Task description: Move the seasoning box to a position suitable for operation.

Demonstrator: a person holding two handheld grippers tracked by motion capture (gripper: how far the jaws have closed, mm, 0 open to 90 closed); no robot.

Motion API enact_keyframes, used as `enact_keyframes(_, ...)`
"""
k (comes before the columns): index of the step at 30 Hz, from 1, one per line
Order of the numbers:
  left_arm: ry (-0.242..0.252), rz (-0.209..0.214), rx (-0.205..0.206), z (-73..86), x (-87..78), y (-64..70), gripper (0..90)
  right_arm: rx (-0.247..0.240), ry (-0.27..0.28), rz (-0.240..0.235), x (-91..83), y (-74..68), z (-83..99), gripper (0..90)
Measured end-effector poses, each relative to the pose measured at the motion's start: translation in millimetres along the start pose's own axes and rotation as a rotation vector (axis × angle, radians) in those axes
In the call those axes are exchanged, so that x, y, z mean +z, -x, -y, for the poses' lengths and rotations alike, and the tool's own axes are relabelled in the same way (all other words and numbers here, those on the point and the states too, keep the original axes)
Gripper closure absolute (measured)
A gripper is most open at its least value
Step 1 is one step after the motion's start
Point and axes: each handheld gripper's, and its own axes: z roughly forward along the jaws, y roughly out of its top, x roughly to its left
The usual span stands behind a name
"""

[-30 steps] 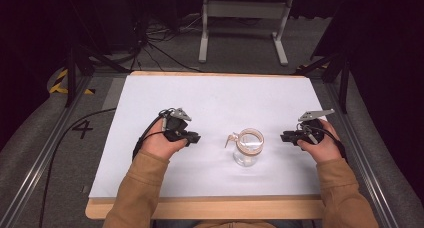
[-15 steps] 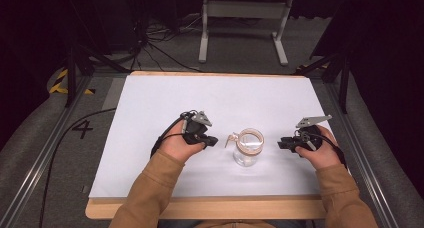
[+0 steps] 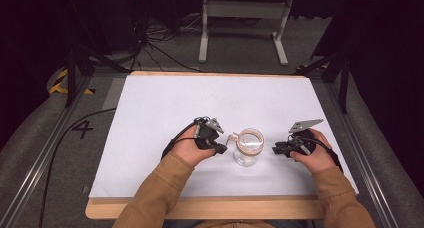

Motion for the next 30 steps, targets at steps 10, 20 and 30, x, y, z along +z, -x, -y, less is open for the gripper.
enact_keyframes(10,-0.060,-0.112,-0.052,0.8,17.0,-3.5,89.9,0.005,-0.010,-0.005,1.7,-0.2,2.9,72.0)
enact_keyframes(20,-0.032,-0.135,-0.047,-3.2,21.3,-1.5,89.9,0.005,-0.009,-0.001,0.8,-2.0,6.0,71.2)
enact_keyframes(30,-0.043,-0.150,-0.077,-4.9,21.0,-4.9,89.7,0.013,-0.017,0.002,-0.4,-3.0,11.0,70.8)
